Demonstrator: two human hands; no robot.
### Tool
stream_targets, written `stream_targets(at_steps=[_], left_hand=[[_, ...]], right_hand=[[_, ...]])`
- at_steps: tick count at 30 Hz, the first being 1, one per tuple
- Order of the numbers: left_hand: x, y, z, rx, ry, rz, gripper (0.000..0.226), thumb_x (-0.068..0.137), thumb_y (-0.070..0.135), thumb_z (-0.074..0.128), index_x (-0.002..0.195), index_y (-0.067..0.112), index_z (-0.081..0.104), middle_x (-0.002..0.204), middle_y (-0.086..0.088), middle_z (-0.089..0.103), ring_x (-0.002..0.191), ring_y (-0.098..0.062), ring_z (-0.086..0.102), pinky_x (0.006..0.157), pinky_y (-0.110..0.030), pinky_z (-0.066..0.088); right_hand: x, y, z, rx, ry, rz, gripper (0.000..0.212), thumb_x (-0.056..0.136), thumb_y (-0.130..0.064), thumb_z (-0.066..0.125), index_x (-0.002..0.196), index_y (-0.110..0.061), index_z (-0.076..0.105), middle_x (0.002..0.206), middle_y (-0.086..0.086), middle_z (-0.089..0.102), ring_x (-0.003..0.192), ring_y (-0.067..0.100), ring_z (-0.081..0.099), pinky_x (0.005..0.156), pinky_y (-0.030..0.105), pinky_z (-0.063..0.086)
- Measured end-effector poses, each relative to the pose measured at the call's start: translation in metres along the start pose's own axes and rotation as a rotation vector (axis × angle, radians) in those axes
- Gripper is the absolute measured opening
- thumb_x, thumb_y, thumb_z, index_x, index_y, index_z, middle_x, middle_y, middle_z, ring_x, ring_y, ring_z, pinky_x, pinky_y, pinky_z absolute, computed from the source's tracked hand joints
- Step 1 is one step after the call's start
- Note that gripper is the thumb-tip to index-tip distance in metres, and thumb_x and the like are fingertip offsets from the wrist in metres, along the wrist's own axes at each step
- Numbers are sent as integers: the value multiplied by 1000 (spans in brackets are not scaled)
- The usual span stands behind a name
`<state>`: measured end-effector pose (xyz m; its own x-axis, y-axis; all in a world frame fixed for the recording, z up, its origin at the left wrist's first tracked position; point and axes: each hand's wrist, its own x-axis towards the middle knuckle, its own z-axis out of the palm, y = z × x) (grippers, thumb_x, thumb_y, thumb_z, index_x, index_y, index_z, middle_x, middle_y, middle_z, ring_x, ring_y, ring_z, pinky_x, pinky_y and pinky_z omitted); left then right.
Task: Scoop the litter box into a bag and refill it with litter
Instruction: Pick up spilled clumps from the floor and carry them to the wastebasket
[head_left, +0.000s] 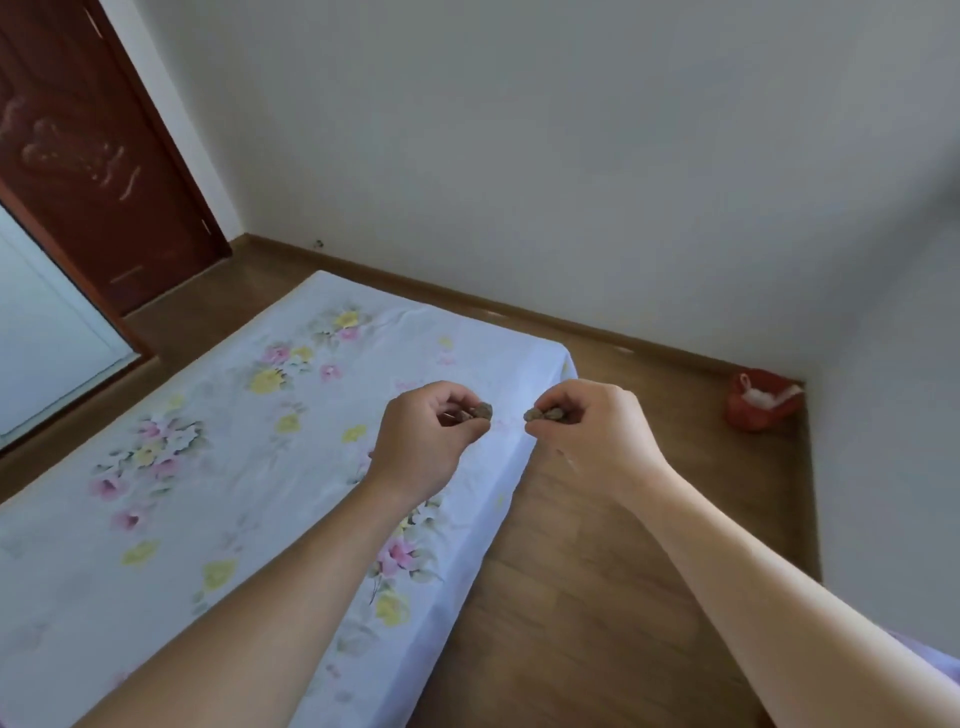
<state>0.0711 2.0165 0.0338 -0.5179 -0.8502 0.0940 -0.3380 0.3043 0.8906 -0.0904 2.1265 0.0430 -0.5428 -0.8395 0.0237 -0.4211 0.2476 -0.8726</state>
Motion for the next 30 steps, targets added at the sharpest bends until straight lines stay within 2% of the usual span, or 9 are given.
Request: stream_targets(at_steps=[4,7,11,16,19,24,27,30], left_hand=[[28,20,39,-10,-77,37,11,79,12,79,84,20,74,73,5,73,70,-10,69,69,-26,57],[53,26,56,6,-117,67,11,79,13,79,85,21,73,74,7,73,70,-7,69,69,-25,59],[93,30,74,-14,-178,88,13,79,12,80,82,23,72,73,6,73,68,-7,68,68,-25,57],[150,35,95,-40,-269,154,17,79,9,79,78,24,71,73,6,72,67,-6,67,65,-20,54],[189,37,104,-75,-323,179,21,79,6,78,76,25,70,70,7,71,63,-2,65,63,-17,52],[243,39,128,-70,-416,235,21,79,5,77,76,25,70,73,4,72,67,-10,66,61,-16,51],[264,44,154,-90,-478,248,19,79,5,78,78,22,71,75,2,73,68,-10,66,62,-16,52],[282,48,185,-87,-531,279,17,78,8,80,79,23,72,75,5,73,70,-12,68,69,-26,56]], right_hand=[[12,21,-36,-45,105,22,11,76,-21,82,81,-24,72,64,-13,65,52,-3,56,50,9,39],[24,30,-49,-58,158,47,12,75,-20,83,79,-23,73,59,-16,63,52,-3,56,50,8,38],[49,37,-61,-75,217,69,12,74,-22,83,78,-25,72,59,-14,63,51,0,55,51,10,38],[90,43,-75,-111,342,103,12,75,-23,83,77,-28,72,66,-12,67,56,2,60,55,18,51],[117,46,-81,-134,415,117,13,75,-23,83,75,-29,72,66,-13,67,59,3,62,58,20,53],[148,56,-88,-114,495,179,11,76,-22,82,80,-26,73,69,-9,68,61,8,64,61,25,57],[157,67,-102,-114,533,217,10,78,-23,82,82,-24,73,70,-10,68,60,3,63,57,17,52],[169,82,-121,-104,583,263,11,77,-23,83,81,-26,73,69,-11,66,56,1,61,55,12,47]])
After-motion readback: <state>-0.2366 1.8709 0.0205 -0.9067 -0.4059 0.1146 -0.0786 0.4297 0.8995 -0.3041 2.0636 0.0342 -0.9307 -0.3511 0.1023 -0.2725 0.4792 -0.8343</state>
